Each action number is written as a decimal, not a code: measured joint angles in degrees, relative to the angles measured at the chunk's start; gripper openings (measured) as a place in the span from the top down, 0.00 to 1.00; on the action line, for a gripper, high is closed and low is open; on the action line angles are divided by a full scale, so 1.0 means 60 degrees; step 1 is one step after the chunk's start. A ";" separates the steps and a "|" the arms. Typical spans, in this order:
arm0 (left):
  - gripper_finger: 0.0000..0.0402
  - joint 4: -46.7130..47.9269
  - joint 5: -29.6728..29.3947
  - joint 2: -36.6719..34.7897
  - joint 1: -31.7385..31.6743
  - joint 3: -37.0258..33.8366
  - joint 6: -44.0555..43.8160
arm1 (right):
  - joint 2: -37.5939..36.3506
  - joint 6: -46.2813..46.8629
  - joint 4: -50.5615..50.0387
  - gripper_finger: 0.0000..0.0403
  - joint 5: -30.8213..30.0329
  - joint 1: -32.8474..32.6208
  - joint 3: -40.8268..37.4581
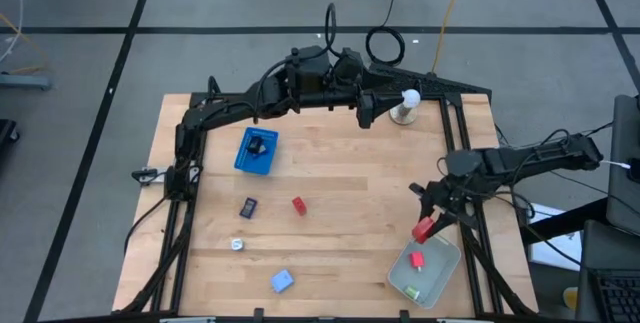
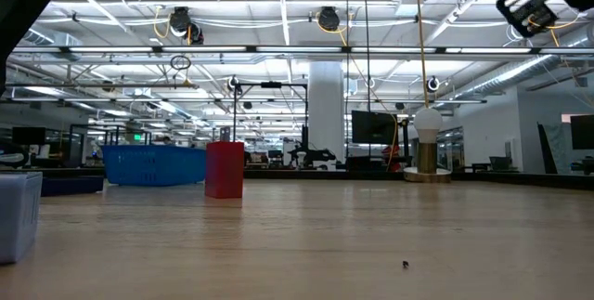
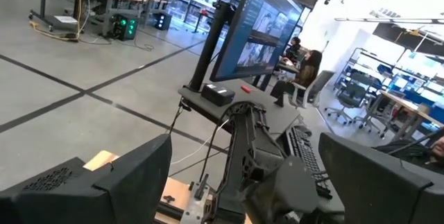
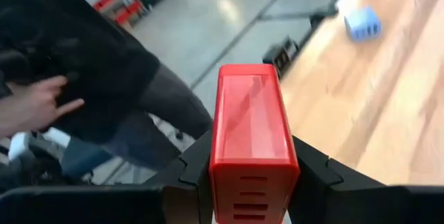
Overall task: Pick & Place Office items
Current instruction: Put the top red charger adapter into the white bin, then put the red charger adapter into the white bin
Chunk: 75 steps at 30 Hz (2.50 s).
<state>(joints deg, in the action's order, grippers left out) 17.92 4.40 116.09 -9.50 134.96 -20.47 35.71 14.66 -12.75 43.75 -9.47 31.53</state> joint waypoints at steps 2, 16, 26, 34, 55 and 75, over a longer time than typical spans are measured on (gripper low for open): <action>0.09 0.0017 -0.0003 0.0000 0.0000 0.0000 0.0003 | 0.0031 -0.0252 -0.0494 0.72 -0.0004 0.0000 0.0000; 0.09 0.0061 -0.0003 0.0000 0.0000 0.0000 0.0157 | 0.0130 -0.0216 -0.0872 0.72 -0.0033 -0.0712 -0.1515; 0.09 0.0328 -0.0003 0.0000 -0.0029 0.0000 0.0211 | 0.0149 0.1402 0.2222 0.72 -0.1615 -0.2698 -0.2433; 0.09 0.0353 -0.0007 0.0000 -0.0029 0.0000 0.0211 | 0.0214 0.1482 0.2510 0.72 -0.2197 -0.3278 -0.2881; 0.09 0.0392 -0.0007 0.0000 -0.0005 0.0000 0.0166 | 0.0243 0.2225 0.3155 0.61 -0.3042 -0.3315 -0.2882; 0.09 0.0642 0.0463 -0.0002 0.0102 0.0000 -0.0072 | -0.0108 0.2710 0.5207 0.52 -0.3024 -0.3315 -0.2881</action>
<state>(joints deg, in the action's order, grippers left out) 21.77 7.18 116.08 -8.88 134.96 -20.90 35.06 30.92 18.49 25.61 -29.36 14.24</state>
